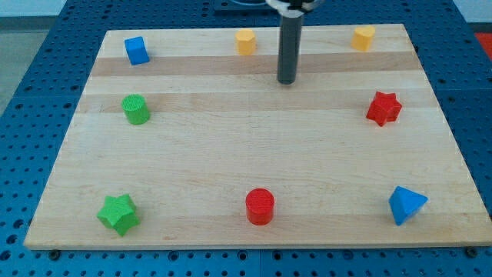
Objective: Slide blue cube to the top left side of the green circle
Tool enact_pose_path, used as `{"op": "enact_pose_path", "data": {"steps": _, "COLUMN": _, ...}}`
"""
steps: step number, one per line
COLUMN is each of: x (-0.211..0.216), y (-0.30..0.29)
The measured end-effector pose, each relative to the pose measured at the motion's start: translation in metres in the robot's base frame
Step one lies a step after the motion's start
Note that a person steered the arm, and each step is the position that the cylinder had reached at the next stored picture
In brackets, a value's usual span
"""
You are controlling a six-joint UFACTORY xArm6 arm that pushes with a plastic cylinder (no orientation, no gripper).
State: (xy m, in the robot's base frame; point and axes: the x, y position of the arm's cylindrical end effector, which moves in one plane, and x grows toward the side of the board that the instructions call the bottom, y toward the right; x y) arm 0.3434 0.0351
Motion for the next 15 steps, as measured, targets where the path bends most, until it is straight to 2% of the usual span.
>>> {"op": "enact_pose_path", "data": {"steps": 2, "x": 0.073, "y": -0.110}}
{"op": "enact_pose_path", "data": {"steps": 3, "x": 0.078, "y": -0.173}}
{"op": "enact_pose_path", "data": {"steps": 4, "x": 0.074, "y": -0.202}}
{"op": "enact_pose_path", "data": {"steps": 5, "x": 0.012, "y": -0.191}}
{"op": "enact_pose_path", "data": {"steps": 7, "x": 0.003, "y": -0.181}}
{"op": "enact_pose_path", "data": {"steps": 8, "x": -0.033, "y": -0.176}}
{"op": "enact_pose_path", "data": {"steps": 9, "x": -0.043, "y": -0.176}}
{"op": "enact_pose_path", "data": {"steps": 10, "x": -0.092, "y": -0.185}}
{"op": "enact_pose_path", "data": {"steps": 12, "x": -0.150, "y": -0.208}}
{"op": "enact_pose_path", "data": {"steps": 15, "x": -0.151, "y": -0.272}}
